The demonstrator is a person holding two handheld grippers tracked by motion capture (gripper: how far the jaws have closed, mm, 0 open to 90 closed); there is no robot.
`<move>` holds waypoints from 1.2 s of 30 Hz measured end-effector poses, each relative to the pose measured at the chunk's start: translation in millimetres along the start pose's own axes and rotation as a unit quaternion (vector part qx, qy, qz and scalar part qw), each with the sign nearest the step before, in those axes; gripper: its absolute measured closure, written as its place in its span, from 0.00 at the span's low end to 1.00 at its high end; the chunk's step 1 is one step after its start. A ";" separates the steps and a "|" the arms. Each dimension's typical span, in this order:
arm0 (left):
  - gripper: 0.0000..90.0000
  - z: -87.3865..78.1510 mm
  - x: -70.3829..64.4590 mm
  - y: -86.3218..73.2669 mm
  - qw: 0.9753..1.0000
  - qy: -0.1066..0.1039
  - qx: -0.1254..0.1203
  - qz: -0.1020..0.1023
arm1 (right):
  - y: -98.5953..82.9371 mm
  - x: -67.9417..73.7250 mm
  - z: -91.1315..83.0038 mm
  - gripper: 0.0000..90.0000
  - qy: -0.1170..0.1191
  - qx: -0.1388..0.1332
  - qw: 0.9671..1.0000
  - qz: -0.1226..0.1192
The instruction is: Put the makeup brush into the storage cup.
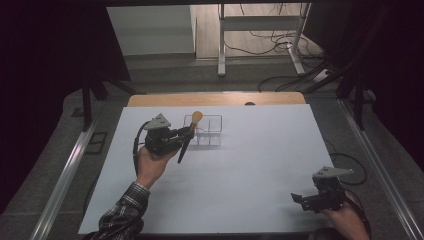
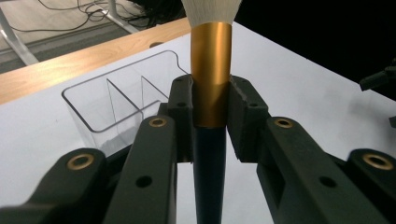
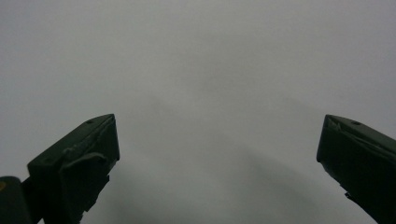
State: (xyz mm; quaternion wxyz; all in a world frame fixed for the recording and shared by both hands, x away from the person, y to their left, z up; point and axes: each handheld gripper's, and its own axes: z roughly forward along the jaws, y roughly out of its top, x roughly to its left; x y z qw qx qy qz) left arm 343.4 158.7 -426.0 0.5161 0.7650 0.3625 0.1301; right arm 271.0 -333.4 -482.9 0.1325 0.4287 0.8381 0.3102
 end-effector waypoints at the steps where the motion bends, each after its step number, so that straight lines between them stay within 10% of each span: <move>1: 0.81 0.4 0.2 1.0 1.000 -0.001 -0.002 -0.001 | 0.0 0.0 0.0 0.00 0.000 0.000 1.000 0.000; 36: 0.81 19.2 13.6 24.7 0.999 -0.001 -0.036 -0.013 | -0.2 -0.7 -0.1 0.00 0.001 -0.001 1.000 0.002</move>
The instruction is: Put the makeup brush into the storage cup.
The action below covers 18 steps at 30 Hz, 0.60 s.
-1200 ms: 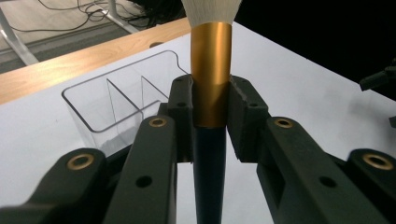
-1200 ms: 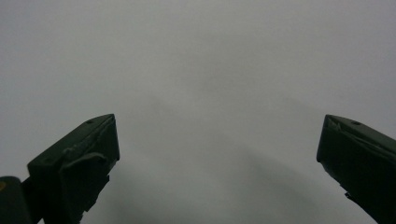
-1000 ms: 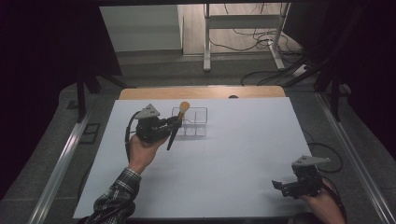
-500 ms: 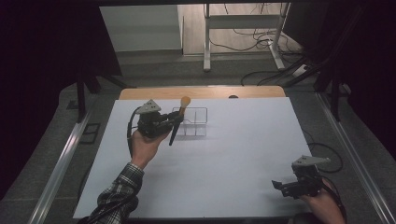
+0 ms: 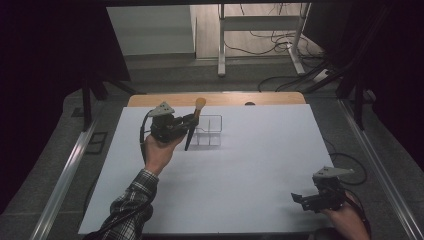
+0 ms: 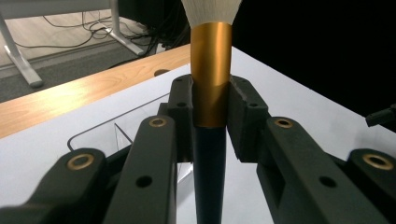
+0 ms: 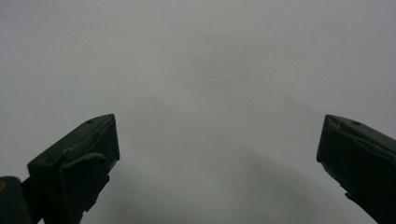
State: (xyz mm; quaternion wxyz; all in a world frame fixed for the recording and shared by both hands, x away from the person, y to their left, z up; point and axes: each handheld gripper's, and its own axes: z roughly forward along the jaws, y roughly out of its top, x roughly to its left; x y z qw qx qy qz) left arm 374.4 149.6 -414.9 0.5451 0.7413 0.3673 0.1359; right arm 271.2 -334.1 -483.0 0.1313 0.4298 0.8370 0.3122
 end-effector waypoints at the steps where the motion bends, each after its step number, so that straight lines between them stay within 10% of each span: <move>1: 0.81 0.8 0.4 0.4 1.000 0.000 -0.001 -0.001 | 0.0 0.0 0.0 0.00 0.000 0.000 1.000 0.000; 18: 0.81 17.8 5.6 11.9 1.000 0.001 -0.018 -0.008 | -0.2 0.0 -0.2 0.00 0.001 0.000 1.000 0.002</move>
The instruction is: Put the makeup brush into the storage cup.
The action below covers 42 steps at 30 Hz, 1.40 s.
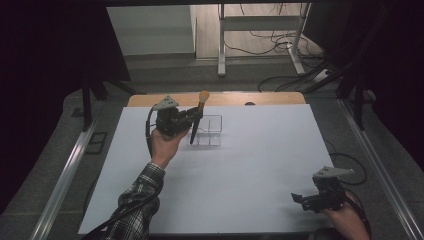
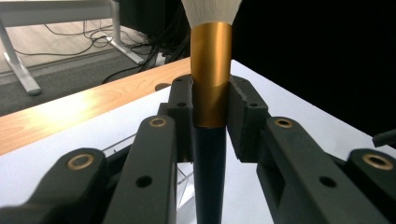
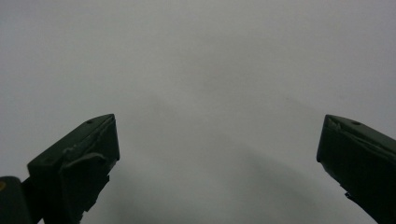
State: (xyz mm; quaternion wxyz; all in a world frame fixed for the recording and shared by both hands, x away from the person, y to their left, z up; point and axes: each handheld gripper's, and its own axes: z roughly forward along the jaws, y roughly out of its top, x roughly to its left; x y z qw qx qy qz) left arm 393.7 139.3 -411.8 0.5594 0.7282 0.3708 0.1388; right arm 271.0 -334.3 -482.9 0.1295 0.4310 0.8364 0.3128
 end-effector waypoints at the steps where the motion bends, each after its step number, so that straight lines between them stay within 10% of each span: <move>1: 0.81 0.9 0.6 0.4 1.000 0.001 0.000 0.001 | 0.0 0.0 0.0 0.00 0.000 0.000 1.000 0.000; 42: 0.81 47.0 8.2 17.8 1.000 0.002 -0.026 -0.005 | -0.4 -1.1 0.1 0.00 0.007 -0.002 1.000 0.002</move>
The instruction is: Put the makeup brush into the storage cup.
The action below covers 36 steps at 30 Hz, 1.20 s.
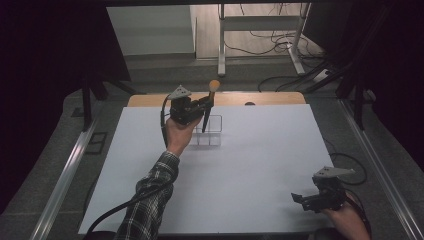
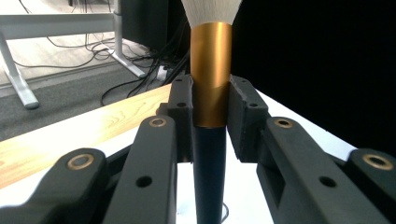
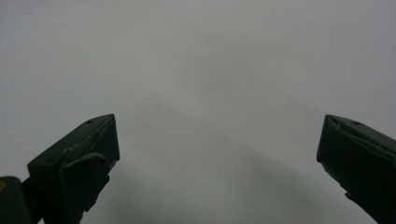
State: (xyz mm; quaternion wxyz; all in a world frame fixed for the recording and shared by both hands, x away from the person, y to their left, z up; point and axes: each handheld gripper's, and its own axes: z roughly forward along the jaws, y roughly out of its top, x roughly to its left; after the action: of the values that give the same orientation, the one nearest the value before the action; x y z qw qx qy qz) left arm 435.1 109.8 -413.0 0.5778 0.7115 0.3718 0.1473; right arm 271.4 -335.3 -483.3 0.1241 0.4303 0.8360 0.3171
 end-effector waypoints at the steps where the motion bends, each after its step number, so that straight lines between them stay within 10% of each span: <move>1: 0.81 2.0 -0.6 0.9 1.000 0.000 0.000 0.001 | 0.0 0.0 0.0 0.00 0.000 0.000 1.000 0.000; 36: 0.81 32.9 7.9 11.4 1.000 0.013 -0.015 -0.007 | -0.7 -1.0 0.7 0.00 0.005 -0.001 1.000 0.003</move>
State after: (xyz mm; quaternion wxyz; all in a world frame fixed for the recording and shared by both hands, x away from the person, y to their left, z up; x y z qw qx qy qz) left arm 465.6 91.2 -413.5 0.5843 0.6985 0.3817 0.1579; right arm 271.8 -336.0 -484.4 0.1192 0.4306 0.8352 0.3207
